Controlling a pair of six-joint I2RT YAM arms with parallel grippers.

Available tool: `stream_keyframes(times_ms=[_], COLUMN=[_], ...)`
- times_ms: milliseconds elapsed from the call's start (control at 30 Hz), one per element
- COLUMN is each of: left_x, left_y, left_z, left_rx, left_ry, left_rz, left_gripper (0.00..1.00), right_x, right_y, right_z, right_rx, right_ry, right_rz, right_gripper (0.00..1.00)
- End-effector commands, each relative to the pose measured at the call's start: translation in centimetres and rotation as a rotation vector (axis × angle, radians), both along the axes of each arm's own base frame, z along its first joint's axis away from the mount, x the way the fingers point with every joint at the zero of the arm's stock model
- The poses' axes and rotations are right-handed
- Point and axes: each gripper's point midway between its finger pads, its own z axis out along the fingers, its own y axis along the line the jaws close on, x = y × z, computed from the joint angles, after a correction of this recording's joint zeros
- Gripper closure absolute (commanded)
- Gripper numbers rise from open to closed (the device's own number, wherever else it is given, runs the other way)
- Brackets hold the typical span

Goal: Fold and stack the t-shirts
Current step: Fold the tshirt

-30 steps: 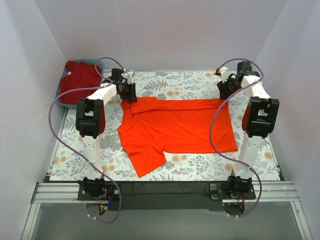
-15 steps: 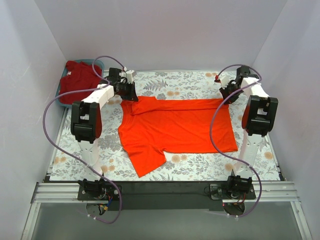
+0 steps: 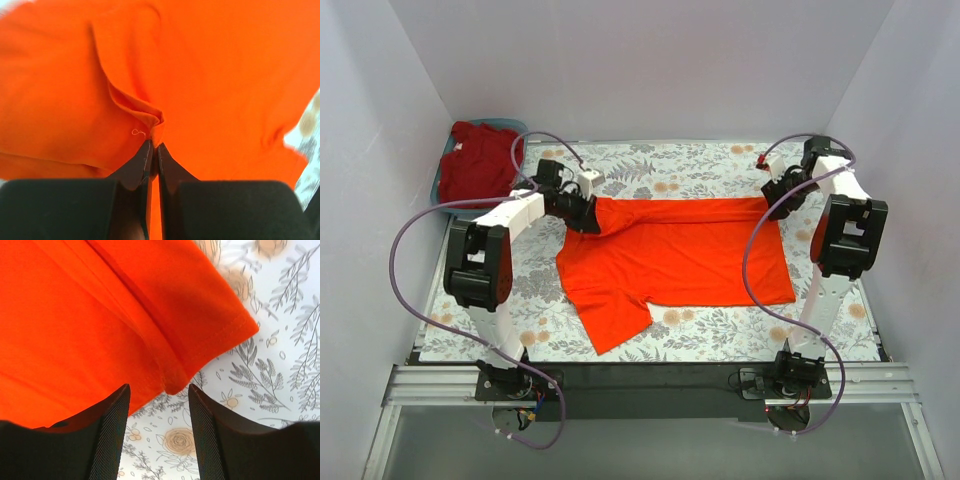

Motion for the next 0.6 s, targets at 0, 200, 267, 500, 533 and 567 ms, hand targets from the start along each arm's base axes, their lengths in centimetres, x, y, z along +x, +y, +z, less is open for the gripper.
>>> stream_keyframes(times_ms=[0, 200, 267, 500, 533, 567], left_x=[-4.4, -7.8, -7.9, -6.4, -6.0, -5.6], left_y=[-1.3, 0.4, -0.1, -2.5, -2.7, -3.1], left_z=[-0.2, -4.1, -3.1, 0.1, 0.2, 0.0], left_rx=[0.061, 0.199, 0.170, 0.031, 0.023, 0.004], left_ry=[-0.103, -0.161, -0.183, -0.097, -0.088, -0.048], left_rz=[-0.251, -0.385, -0.400, -0.335, -0.323, -0.284], left_gripper=[0.97, 0.82, 0.78, 0.54, 0.43, 0.41], right_x=[0.4, -0.8, -1.0, -1.2, -1.4, -1.4], right_y=[3.1, 8.4, 9.3, 8.0, 7.7, 7.7], right_z=[6.0, 8.0, 7.7, 4.2, 3.8, 3.8], right_rx=[0.154, 0.288, 0.306, 0.232, 0.226, 0.225], right_ry=[-0.091, -0.082, -0.059, 0.031, 0.039, 0.038], right_rz=[0.048, 0.103, 0.101, 0.047, 0.044, 0.046], right_gripper=[0.43, 0.43, 0.44, 0.51, 0.52, 0.52])
